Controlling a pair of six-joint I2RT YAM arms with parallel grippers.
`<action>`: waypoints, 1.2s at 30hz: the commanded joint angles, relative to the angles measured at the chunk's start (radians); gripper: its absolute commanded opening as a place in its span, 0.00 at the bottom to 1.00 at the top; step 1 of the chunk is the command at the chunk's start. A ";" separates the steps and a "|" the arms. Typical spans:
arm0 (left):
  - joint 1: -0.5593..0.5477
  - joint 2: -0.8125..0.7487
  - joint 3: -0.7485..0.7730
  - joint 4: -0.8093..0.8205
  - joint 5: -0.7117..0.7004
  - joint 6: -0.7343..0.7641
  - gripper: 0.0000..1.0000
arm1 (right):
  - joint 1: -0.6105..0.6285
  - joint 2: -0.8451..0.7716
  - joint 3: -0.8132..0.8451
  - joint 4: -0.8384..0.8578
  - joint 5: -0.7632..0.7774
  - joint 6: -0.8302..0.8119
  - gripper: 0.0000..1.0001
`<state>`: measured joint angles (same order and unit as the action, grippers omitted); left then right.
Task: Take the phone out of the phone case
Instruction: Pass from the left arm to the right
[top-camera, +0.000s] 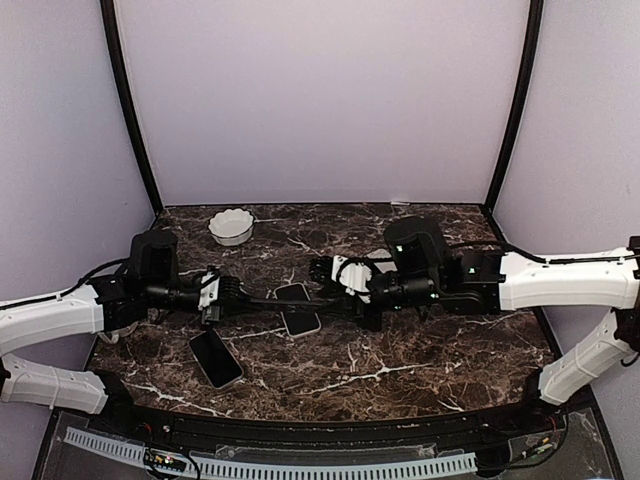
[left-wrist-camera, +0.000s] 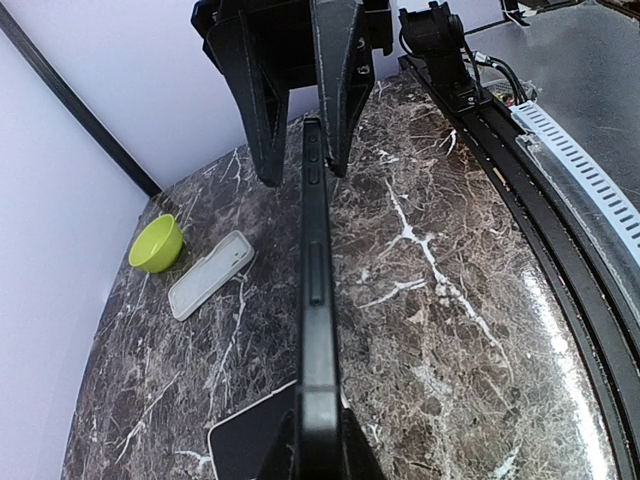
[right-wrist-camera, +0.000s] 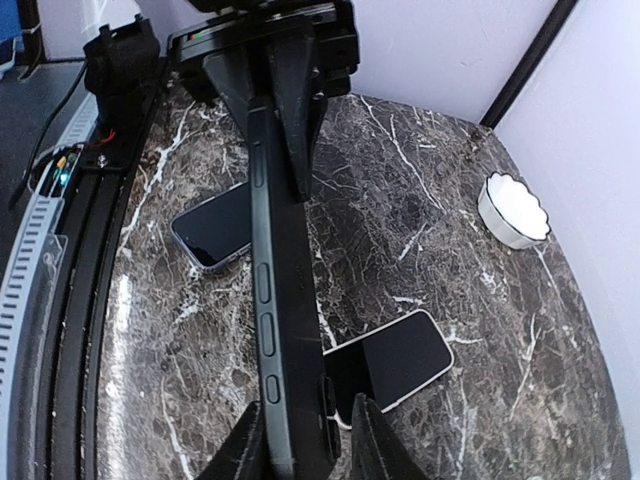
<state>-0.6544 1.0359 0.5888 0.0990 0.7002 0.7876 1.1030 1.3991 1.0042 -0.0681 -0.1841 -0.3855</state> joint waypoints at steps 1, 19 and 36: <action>0.004 -0.020 0.034 0.054 0.037 -0.013 0.00 | 0.010 0.010 0.024 0.035 0.012 -0.011 0.22; 0.004 -0.026 0.034 0.051 0.029 -0.010 0.00 | 0.022 0.024 0.007 0.040 0.047 -0.021 0.19; 0.004 -0.056 -0.001 0.105 0.003 -0.020 0.82 | 0.023 0.015 -0.040 0.136 0.153 0.164 0.00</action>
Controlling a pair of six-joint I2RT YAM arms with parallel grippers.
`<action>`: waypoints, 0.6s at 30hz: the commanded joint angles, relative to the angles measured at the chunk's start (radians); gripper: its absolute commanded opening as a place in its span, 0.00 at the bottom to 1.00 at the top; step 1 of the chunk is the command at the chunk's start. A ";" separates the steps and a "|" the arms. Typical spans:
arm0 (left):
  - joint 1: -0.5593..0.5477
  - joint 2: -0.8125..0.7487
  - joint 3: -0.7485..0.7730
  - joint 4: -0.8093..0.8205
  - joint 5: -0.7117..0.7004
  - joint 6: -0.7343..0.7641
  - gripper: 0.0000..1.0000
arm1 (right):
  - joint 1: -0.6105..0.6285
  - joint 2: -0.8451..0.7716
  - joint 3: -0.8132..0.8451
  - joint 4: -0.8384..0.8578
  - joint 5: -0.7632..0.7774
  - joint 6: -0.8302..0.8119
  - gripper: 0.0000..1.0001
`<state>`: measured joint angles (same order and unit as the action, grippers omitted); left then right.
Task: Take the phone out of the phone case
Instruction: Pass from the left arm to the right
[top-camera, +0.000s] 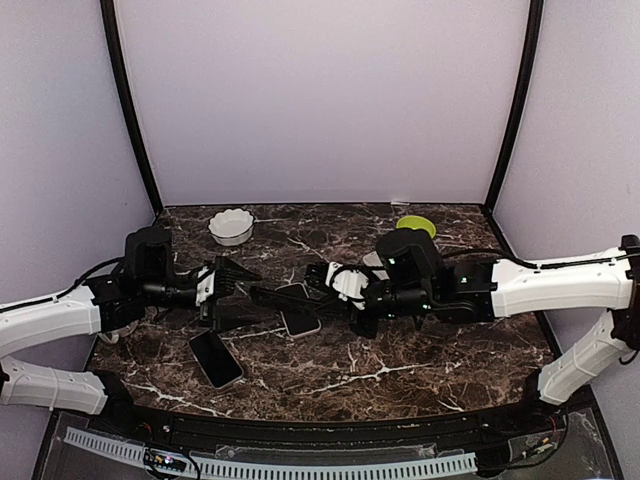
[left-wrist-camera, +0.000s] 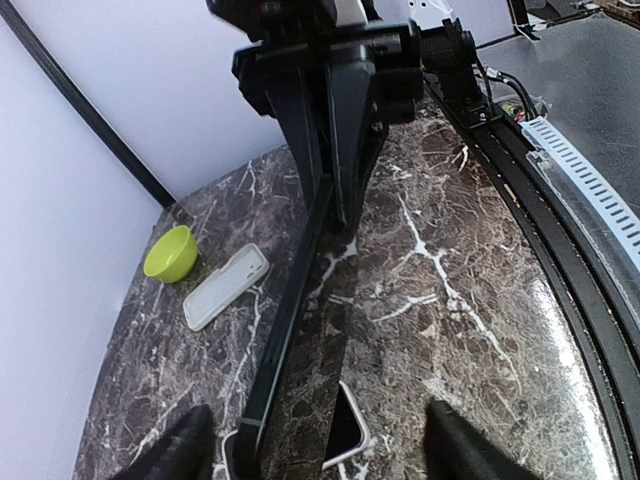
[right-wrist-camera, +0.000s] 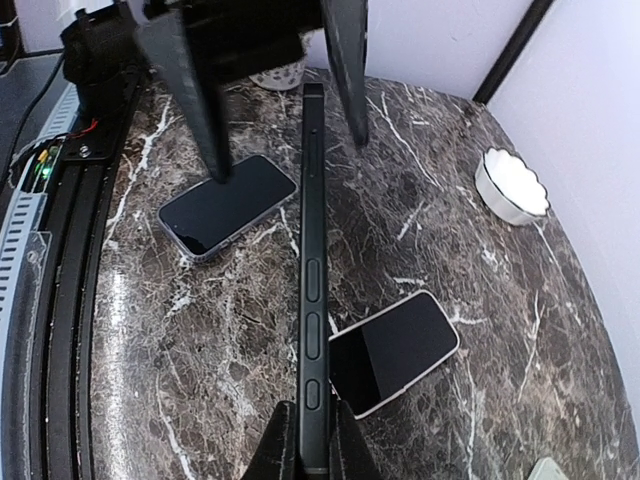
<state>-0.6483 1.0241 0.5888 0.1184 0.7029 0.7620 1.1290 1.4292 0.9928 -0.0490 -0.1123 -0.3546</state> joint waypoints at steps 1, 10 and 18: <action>-0.002 -0.046 -0.003 0.091 -0.009 0.003 0.88 | -0.008 -0.020 -0.041 0.124 0.088 0.155 0.00; -0.002 -0.067 -0.025 0.141 -0.070 -0.017 0.99 | -0.082 -0.039 -0.113 0.085 0.172 0.474 0.00; -0.001 -0.090 -0.054 0.222 -0.142 -0.062 0.99 | -0.198 -0.106 -0.231 0.072 0.261 0.822 0.00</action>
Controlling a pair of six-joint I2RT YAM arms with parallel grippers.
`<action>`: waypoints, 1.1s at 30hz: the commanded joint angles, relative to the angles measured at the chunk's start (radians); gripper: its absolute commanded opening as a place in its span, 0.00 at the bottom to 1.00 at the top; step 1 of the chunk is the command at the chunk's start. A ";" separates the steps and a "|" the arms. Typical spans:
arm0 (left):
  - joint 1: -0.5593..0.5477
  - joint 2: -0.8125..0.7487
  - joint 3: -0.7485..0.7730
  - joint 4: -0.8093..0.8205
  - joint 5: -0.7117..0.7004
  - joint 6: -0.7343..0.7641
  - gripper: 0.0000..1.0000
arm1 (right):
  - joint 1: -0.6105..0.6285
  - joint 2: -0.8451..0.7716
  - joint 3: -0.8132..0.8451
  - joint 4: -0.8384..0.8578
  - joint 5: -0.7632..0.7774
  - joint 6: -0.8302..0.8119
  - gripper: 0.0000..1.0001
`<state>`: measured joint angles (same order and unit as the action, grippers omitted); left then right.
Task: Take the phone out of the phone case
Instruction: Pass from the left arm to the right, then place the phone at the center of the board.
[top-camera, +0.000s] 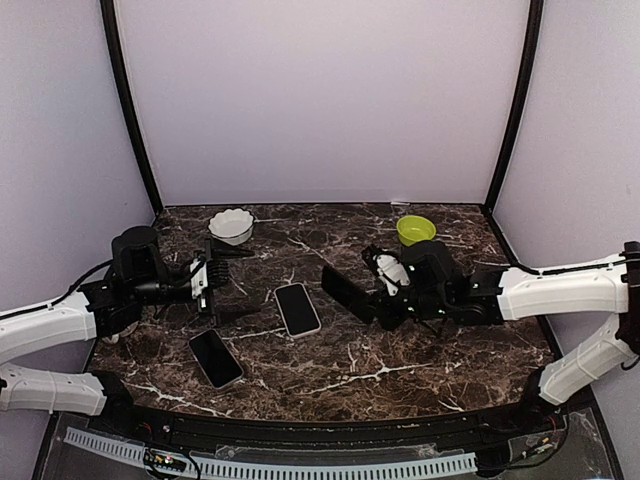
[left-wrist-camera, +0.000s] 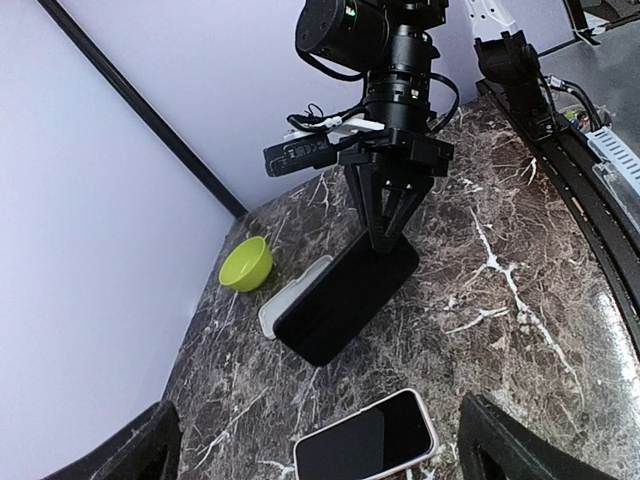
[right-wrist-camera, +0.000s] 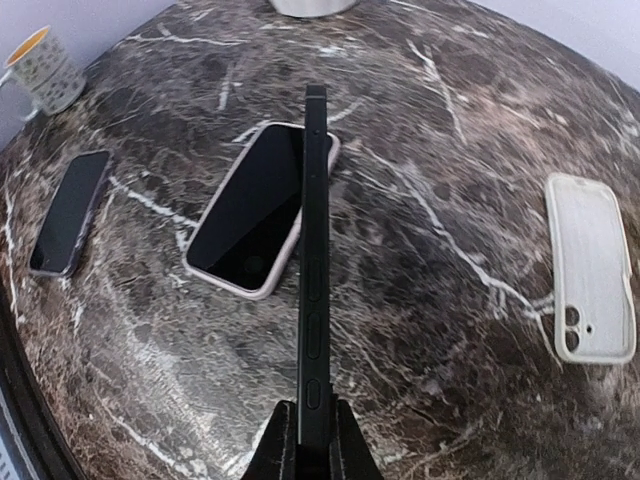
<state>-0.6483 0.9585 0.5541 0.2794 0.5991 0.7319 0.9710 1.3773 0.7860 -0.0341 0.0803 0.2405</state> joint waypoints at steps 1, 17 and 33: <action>-0.002 -0.026 -0.019 0.060 -0.039 -0.033 0.99 | -0.062 -0.056 -0.035 0.048 0.068 0.271 0.00; -0.001 -0.017 -0.015 0.051 -0.041 -0.023 0.99 | -0.369 -0.017 -0.263 0.391 -0.478 0.815 0.00; -0.002 -0.018 -0.015 0.035 -0.044 -0.012 0.99 | -0.524 0.274 -0.287 0.843 -0.742 1.214 0.00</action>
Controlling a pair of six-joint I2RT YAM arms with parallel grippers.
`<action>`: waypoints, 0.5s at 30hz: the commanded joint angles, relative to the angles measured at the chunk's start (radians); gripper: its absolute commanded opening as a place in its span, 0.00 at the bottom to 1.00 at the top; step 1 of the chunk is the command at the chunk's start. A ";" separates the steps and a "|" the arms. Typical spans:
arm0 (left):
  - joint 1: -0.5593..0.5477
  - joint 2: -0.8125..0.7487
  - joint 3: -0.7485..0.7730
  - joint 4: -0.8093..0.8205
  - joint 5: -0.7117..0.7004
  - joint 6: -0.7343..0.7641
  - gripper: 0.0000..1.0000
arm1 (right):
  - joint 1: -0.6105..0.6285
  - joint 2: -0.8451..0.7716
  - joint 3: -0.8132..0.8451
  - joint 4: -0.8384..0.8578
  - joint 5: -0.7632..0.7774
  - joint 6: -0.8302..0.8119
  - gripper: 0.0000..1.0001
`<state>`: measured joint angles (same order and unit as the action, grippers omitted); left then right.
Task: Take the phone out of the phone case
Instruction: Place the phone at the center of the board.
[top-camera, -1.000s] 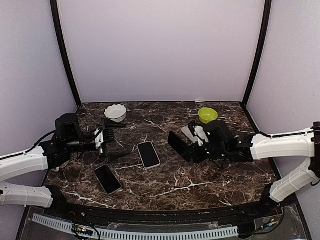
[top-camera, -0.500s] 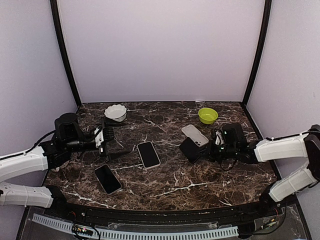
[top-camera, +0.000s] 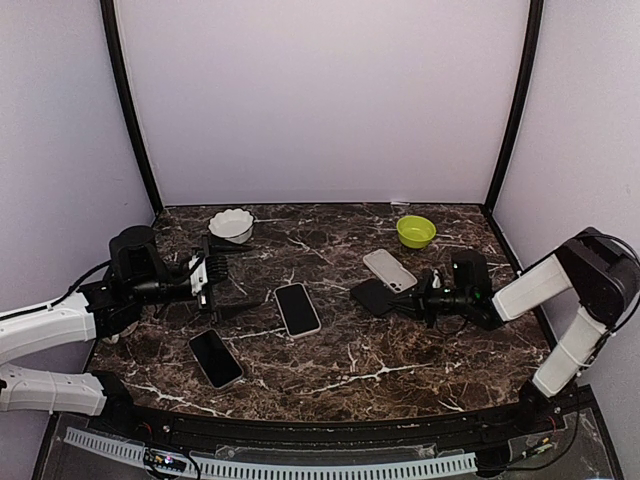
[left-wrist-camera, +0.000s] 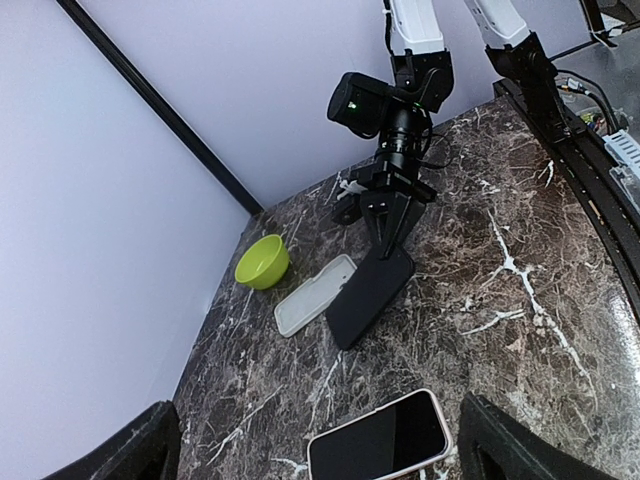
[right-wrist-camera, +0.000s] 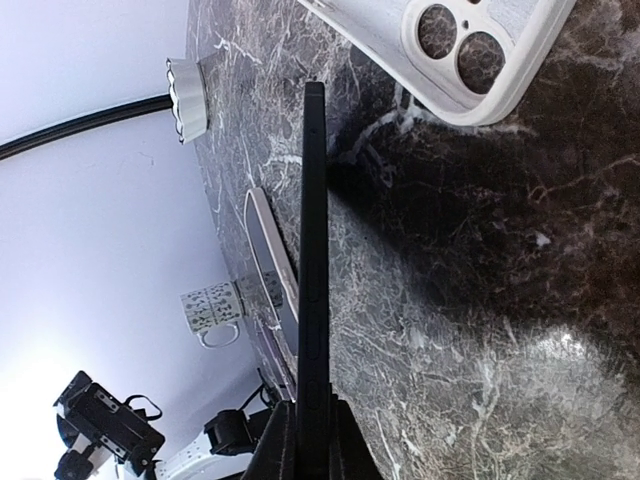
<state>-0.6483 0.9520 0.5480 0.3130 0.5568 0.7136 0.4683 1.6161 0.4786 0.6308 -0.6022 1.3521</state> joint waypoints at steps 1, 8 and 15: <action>-0.001 -0.012 -0.009 0.001 -0.001 0.007 0.99 | -0.029 0.047 0.020 0.190 -0.055 0.115 0.00; -0.002 -0.012 -0.008 0.000 0.002 0.009 0.99 | -0.065 0.158 0.077 0.253 -0.048 0.155 0.00; -0.002 -0.010 -0.008 -0.003 0.005 0.011 0.99 | -0.099 0.303 0.140 0.395 -0.075 0.251 0.01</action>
<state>-0.6483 0.9520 0.5480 0.3126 0.5568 0.7143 0.3943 1.8675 0.5743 0.9047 -0.6678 1.5429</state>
